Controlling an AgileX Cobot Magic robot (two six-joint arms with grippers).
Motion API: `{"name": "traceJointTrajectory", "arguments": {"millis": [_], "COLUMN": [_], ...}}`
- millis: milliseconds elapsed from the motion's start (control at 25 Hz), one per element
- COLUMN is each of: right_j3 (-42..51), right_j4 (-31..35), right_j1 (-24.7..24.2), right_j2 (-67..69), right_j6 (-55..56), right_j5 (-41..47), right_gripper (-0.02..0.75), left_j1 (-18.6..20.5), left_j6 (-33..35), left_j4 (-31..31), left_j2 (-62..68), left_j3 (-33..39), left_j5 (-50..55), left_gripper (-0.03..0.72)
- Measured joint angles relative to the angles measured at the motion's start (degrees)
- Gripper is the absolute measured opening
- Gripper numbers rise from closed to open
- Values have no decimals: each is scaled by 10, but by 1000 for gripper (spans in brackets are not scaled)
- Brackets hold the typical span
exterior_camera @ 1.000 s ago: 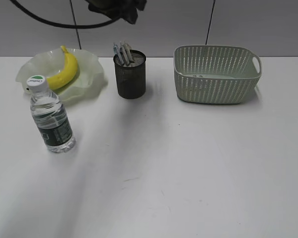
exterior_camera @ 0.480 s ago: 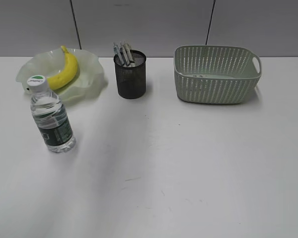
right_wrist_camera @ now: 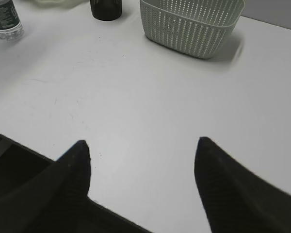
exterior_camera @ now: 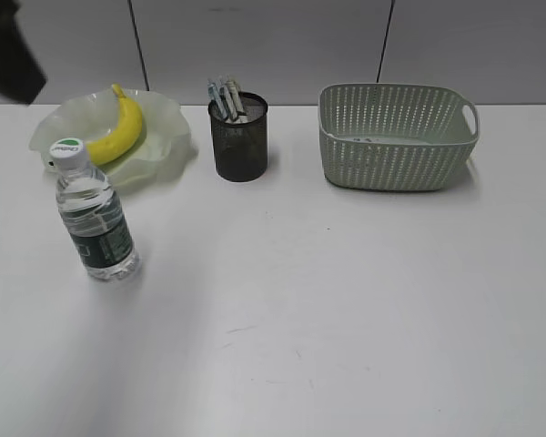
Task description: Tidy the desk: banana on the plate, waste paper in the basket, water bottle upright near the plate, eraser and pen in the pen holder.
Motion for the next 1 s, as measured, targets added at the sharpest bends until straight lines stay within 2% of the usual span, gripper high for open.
{"name": "traceJointTrajectory", "arguments": {"millis": [280,560,680,1000], "right_j3": [0,0,0,0], "right_j4": [0,0,0,0], "right_j1": [0,0,0,0], "right_j2": [0,0,0,0], "right_j6": [0,1,1,1], "right_j5": [0,0,0,0], "right_gripper": [531,530,530,530], "left_j1": [-1,-1,-1,-1], "left_j6": [0,0,0,0], "left_j4": [-3,-6,-6,-11], "left_j2": [-225,-454,-533,-660], "left_j3": [240,415,451,455], "left_j5": [-67,-95,-89,-88], "left_gripper": [328,327,327,321]}}
